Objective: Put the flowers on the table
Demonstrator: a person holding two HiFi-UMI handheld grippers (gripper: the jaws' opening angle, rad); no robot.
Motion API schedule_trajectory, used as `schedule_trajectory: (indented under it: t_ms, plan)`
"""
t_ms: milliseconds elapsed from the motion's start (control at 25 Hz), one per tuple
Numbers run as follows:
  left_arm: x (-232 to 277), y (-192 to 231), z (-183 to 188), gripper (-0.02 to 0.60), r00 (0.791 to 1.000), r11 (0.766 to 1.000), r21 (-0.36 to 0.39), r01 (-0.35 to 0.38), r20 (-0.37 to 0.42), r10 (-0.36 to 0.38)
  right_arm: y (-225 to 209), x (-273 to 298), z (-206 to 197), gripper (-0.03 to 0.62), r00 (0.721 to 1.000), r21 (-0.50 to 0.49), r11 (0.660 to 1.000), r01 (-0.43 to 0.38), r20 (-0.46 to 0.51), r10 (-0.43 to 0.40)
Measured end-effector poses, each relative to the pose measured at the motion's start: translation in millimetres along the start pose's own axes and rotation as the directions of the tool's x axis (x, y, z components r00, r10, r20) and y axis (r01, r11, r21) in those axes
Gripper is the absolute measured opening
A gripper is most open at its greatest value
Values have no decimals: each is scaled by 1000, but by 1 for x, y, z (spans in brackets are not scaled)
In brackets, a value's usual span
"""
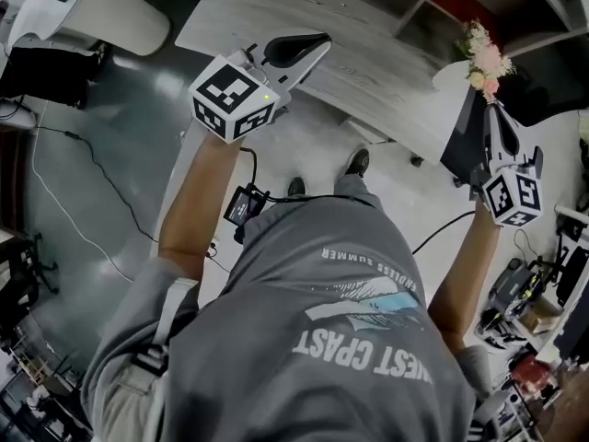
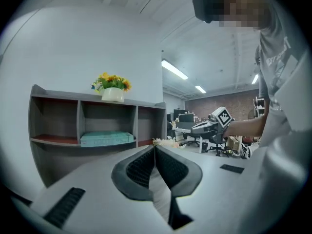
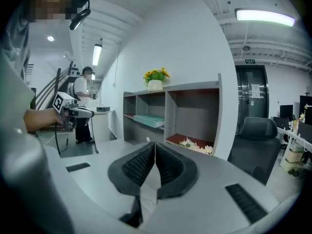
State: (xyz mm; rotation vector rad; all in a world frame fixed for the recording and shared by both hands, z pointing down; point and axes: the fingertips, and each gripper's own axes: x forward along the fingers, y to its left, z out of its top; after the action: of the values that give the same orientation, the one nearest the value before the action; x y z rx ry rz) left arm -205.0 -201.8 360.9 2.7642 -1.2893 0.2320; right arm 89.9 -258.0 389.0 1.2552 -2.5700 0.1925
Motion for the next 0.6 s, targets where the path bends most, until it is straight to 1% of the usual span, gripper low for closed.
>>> schedule_trajectory:
  t_ms: [200,440,520,600]
  plan:
    - [-33,0,9,25,1000,1000,16,-3,30,2,52,-29,31,29,998,-31,998,-46,29,46]
    - [-58,-5,12,25,998,1000,22,20,67,-21,98,-60,59,28,994,-50,997,-54,94,58]
    - [-64,-6,12,25,997,1000,11,22,74,-23,108,-63,63,28,995,-70,996,-50,85,56]
    - [-71,-7,12,25,996,999,-3,32,81,-31,117,-65,65,26,997,-81,996,-31,62,36]
